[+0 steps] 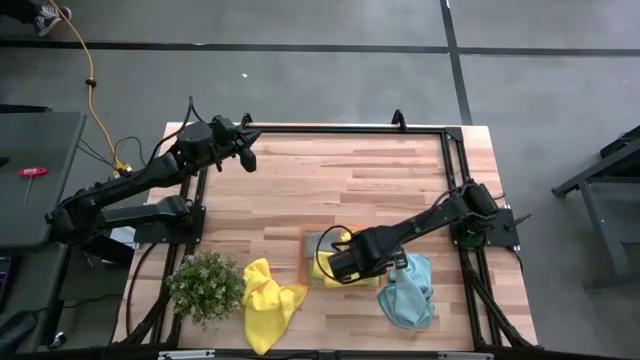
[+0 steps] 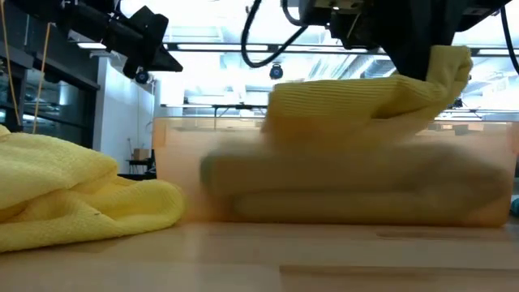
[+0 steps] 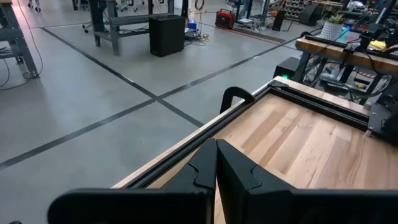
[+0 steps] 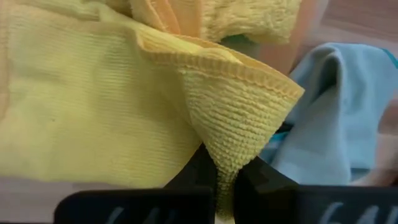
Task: Fold microfiber towels
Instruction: Put the right yellow microfiber towel into the orange bin
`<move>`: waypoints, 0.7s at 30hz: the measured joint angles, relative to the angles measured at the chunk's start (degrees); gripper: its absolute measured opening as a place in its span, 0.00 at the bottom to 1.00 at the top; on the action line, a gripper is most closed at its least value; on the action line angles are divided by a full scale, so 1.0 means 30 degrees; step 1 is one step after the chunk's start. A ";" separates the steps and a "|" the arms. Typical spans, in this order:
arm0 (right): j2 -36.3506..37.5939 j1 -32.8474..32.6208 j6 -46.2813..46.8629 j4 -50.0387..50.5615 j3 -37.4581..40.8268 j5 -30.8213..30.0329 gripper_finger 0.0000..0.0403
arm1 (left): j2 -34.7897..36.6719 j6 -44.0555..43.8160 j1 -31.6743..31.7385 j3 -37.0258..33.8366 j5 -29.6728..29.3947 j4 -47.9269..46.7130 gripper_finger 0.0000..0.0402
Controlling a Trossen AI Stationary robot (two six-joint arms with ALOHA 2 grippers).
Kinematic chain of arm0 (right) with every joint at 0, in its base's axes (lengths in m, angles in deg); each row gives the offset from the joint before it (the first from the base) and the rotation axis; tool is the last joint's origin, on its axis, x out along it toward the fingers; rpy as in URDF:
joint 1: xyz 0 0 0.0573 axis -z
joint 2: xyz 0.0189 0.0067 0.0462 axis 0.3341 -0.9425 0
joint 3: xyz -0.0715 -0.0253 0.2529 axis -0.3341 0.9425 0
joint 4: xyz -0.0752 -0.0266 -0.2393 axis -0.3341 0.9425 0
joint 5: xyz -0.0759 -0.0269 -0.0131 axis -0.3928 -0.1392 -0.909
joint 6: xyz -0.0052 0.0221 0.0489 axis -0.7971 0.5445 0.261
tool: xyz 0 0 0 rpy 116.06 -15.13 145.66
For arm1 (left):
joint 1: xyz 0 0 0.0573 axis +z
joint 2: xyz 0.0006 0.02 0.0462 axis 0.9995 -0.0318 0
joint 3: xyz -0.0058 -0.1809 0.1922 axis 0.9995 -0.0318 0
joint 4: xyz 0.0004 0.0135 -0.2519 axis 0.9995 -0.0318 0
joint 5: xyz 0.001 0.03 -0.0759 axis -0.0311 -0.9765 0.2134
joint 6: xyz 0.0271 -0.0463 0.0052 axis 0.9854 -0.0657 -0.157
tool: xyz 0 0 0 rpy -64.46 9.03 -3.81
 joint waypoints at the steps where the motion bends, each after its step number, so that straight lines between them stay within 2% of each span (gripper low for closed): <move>1: 0.0000 -0.0007 0.0063 0.0049 0.0000 -0.0072 0.00 | 0.0000 0.0000 0.0002 0.0000 -0.0005 0.0002 0.00; 9: 0.0000 -0.0007 0.0049 0.0078 0.0000 -0.0785 0.09 | 0.0000 -0.0437 0.0002 0.0000 -0.0056 -0.0005 0.00; 17: 0.0071 -0.0007 -0.0194 0.0627 0.0000 -0.1066 0.36 | 0.0000 -0.0437 -0.0005 0.0000 -0.0056 -0.0012 0.00; 21: 0.1060 -0.0036 -0.0406 0.1656 0.0007 -0.1852 0.48 | 0.0000 -0.0430 -0.0005 0.0000 -0.0056 -0.0012 0.00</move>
